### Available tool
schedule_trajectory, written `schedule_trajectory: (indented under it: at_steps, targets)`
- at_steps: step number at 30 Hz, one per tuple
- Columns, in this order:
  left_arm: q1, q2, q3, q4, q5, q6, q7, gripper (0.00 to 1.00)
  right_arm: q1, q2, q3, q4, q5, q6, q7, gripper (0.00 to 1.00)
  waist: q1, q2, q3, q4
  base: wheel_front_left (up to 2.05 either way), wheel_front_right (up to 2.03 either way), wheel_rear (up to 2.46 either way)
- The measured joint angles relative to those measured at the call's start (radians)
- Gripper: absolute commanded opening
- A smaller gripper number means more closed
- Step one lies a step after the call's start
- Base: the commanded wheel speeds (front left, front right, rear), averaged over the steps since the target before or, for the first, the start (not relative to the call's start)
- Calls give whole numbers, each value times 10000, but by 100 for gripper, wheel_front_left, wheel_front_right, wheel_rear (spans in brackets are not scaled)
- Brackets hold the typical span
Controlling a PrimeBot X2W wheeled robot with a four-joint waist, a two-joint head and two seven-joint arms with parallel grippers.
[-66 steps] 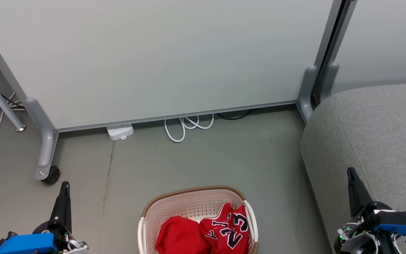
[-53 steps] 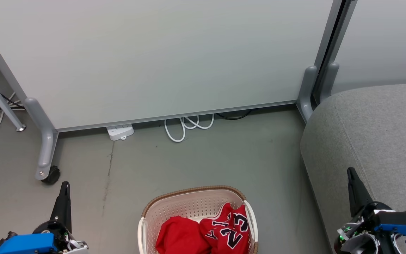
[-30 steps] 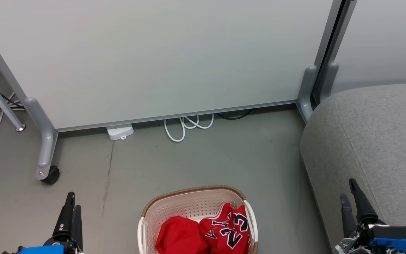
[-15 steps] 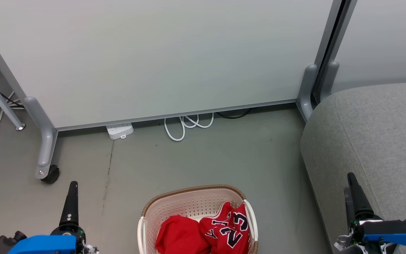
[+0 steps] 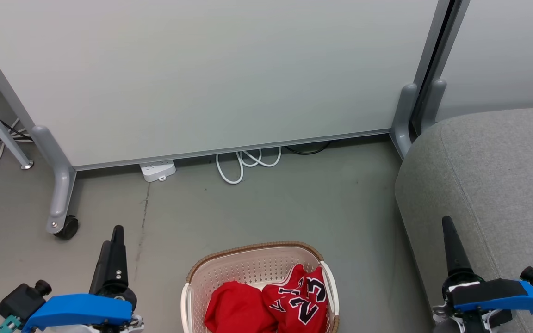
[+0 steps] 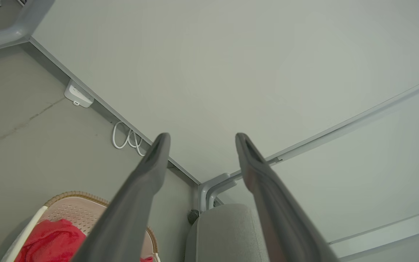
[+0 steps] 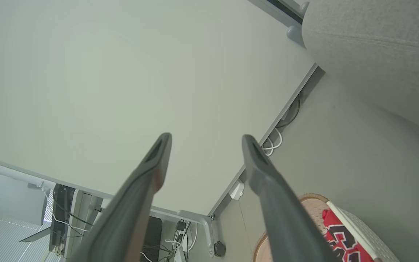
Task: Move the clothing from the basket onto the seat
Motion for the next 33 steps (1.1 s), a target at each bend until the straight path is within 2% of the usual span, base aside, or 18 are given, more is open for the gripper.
schedule_trajectory:
  at_steps: [13, 33]
  targets:
    - [-174, 19, -514, 71, 2196, 219, -439, 100, -32, -115, 460, 128, -2128, 2, -443, 100, 0, 0, -3, 40, 0, 0, 0]
    - [-408, 58, -1097, 397, 4939, 433, -1026, 100, -151, -222, 989, 345, -4589, 2, -1051, 100, 0, 0, -5, 71, 0, 0, 0]
